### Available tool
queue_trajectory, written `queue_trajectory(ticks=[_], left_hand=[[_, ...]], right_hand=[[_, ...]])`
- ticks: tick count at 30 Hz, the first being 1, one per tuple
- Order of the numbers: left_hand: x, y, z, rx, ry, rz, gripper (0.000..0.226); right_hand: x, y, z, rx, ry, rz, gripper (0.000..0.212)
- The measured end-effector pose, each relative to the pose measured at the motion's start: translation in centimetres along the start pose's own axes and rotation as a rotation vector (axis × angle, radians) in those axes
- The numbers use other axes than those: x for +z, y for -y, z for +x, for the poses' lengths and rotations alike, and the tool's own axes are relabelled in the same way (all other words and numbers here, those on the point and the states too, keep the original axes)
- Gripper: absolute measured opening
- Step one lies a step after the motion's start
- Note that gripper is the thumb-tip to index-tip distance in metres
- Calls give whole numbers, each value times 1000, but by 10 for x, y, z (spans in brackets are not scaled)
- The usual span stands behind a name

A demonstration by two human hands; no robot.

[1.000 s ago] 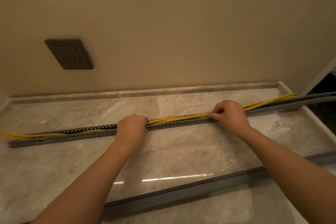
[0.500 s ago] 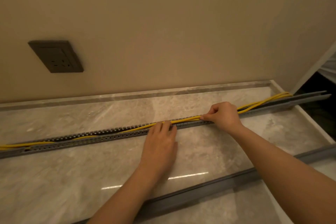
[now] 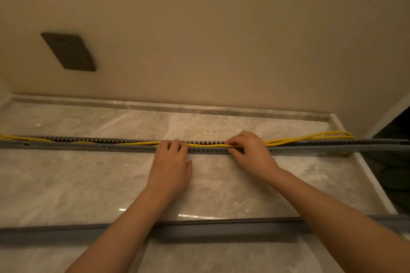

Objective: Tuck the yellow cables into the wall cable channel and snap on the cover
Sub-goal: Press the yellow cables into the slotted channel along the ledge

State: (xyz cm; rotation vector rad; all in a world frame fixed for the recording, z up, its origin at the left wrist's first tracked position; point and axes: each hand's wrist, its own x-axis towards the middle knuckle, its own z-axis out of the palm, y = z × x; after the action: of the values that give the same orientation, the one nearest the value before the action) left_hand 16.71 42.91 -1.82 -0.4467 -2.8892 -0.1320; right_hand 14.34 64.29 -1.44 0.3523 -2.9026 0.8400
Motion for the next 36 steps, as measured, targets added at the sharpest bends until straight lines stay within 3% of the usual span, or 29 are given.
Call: queue_trajectory(ticks=[8,13,17,27,36], left_hand=[[1,-16,9,-207,190,4,41],[-11,-29,26,-278,300,136,37],[-16,-45,31,-209,271,230,32],[-12,-124,57,65,80,58,18],[1,-141,56,64,93,-39,22]], right_hand=[[-23,-20,-7,-155,50,82,21],[-38,-39,-5,-124,48,17,19],[-53,-55,-3,-70,25,-7,17],[-92,-88,-4,-20,80,-132,18],[-103,-107,-11,-33,89,-27,4]])
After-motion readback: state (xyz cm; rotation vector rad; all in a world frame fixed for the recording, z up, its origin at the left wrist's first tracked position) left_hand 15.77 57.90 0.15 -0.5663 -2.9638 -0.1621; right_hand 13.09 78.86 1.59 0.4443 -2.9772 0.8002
